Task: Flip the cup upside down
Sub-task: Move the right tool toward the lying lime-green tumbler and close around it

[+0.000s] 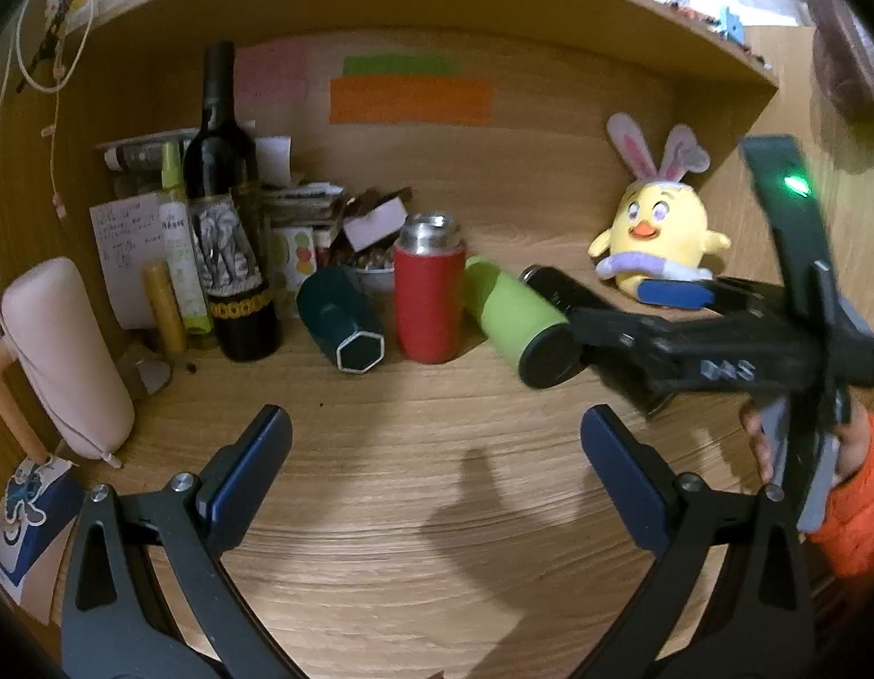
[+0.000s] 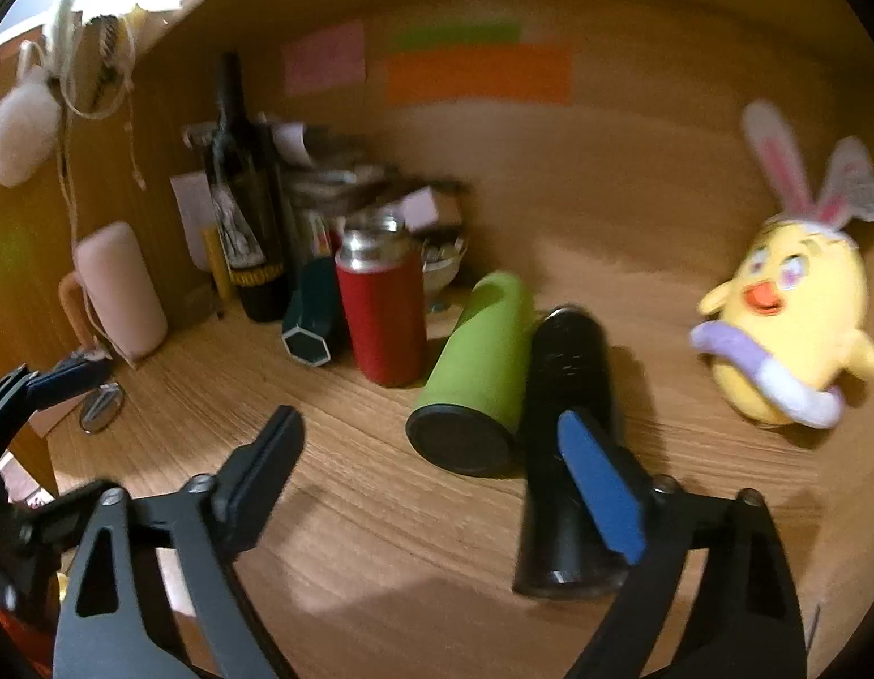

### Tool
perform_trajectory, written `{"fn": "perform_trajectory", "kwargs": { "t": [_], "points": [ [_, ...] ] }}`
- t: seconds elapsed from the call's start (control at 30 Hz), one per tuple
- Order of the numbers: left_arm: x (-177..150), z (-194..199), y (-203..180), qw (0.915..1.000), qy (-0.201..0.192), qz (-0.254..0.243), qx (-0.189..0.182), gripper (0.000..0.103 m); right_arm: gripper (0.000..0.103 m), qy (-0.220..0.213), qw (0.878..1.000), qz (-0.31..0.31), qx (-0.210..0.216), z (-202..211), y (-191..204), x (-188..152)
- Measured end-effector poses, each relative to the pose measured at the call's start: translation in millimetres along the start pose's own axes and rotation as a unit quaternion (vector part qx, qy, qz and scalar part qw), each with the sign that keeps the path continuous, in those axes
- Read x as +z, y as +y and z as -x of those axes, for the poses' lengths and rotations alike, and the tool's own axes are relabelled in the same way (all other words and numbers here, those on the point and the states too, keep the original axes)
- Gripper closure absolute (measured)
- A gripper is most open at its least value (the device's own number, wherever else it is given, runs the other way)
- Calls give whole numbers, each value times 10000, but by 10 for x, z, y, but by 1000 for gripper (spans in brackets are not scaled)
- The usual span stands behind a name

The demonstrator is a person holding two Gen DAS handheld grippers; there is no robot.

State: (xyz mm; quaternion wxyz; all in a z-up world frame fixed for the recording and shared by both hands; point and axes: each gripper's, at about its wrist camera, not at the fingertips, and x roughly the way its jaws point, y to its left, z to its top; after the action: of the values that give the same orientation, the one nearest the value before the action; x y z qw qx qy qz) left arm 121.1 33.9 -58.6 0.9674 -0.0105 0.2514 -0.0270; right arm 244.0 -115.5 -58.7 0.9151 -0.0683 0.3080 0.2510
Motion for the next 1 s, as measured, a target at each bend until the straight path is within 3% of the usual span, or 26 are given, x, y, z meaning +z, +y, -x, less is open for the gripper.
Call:
{"fn": "perform_trajectory", "kwargs": {
  "t": [0.13,0.27,0.77,1.0],
  "points": [
    [-65,-98,77,9999,123,41,-91,0,32,434,9991,-4,-4,-343,-42,36],
    [-98,-161,138,9997,193,83,-81,0,33,675,9974,5,-247,-567,-76,42],
    [-158,-272,357,9980,394,421,-241,0,36,827,9931,137,-818,-894,-26,105],
    [-165,-237,418,9975,409,523,-226,0,38,827,9940,-21,-711,-792,-32,49]
  ]
}}
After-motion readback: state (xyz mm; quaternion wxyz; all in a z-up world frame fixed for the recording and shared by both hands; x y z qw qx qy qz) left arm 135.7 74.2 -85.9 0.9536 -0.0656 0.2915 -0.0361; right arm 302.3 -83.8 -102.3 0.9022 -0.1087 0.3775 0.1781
